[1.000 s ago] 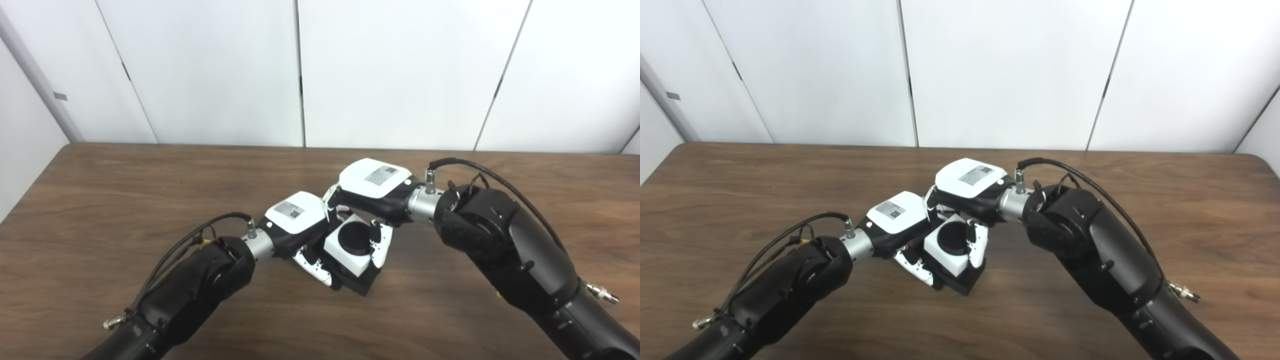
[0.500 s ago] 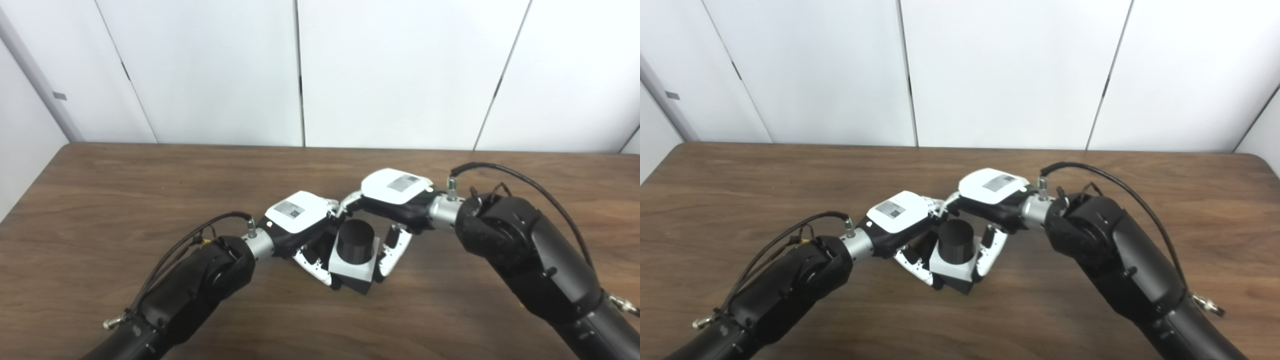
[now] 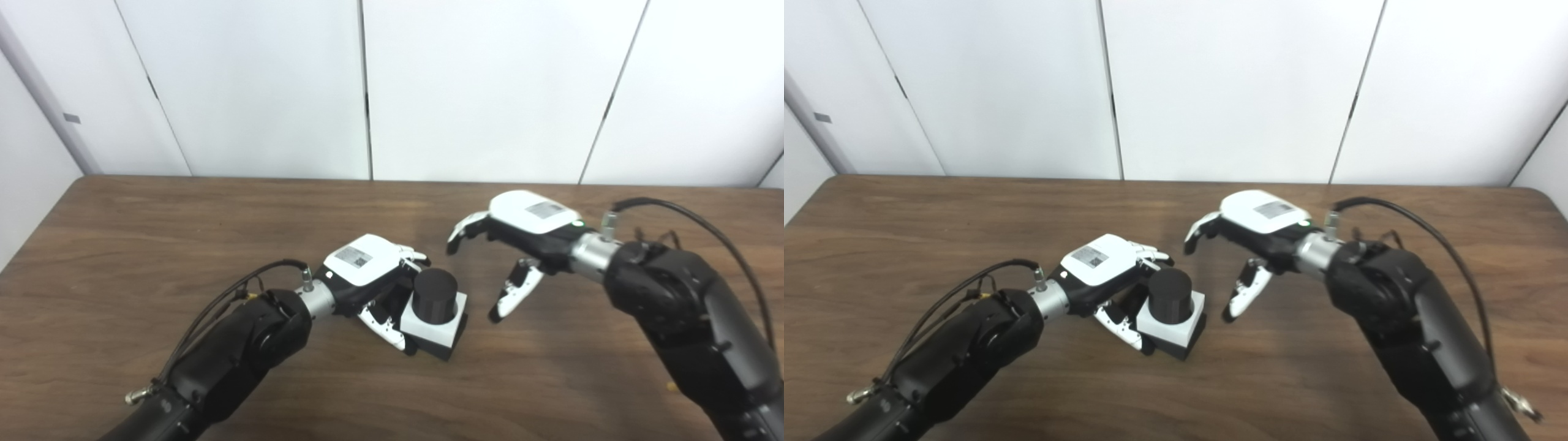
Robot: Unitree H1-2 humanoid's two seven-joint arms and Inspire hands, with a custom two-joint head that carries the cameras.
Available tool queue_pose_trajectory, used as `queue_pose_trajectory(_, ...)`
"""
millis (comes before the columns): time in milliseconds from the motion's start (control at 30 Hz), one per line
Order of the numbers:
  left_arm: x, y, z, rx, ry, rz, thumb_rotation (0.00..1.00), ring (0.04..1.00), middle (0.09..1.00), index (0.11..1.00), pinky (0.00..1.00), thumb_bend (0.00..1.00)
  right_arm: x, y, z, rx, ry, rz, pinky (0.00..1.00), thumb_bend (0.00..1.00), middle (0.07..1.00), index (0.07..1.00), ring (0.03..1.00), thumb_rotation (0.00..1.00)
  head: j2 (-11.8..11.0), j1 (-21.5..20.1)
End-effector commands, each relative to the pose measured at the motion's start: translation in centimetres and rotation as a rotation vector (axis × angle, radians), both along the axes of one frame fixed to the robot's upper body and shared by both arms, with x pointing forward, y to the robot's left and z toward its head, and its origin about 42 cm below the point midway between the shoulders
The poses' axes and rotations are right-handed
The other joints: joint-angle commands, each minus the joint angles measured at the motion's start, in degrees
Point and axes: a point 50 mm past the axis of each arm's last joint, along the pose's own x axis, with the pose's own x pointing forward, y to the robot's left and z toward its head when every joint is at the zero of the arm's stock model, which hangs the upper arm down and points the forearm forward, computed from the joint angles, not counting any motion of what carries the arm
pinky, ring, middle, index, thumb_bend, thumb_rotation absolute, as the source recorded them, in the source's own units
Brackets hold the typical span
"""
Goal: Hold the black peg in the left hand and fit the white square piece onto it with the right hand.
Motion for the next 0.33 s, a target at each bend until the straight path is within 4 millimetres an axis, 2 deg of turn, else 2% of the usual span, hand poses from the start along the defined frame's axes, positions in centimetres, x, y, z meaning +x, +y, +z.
queue_pose_trajectory(0,-1.4,0.8,-3.1,0.137,0.086,-0.009,0.08,0.883,0.874,0.490,0.86,0.52,-0.3,-1.1,1.8,0.116,-0.102,-0.054,0.64,0.74,0.784,0.674,0.752,0.12,0.04,0.02)
queue_pose_trajectory(100,-1.4,0.9,-3.1,0.136,0.085,-0.009,0.08,0.879,0.874,0.490,0.86,0.52,-1.0,-2.8,0.9,0.246,-0.141,-0.139,0.60,0.72,0.771,0.670,0.732,0.10,0.00,-0.06)
queue_pose_trajectory(300,-1.2,1.1,-3.3,0.136,0.087,-0.005,0.08,0.882,0.877,0.491,0.87,0.52,-2.4,-4.5,-1.8,0.427,-0.166,-0.283,0.64,0.68,0.778,0.695,0.747,0.05,-0.22,-0.44)
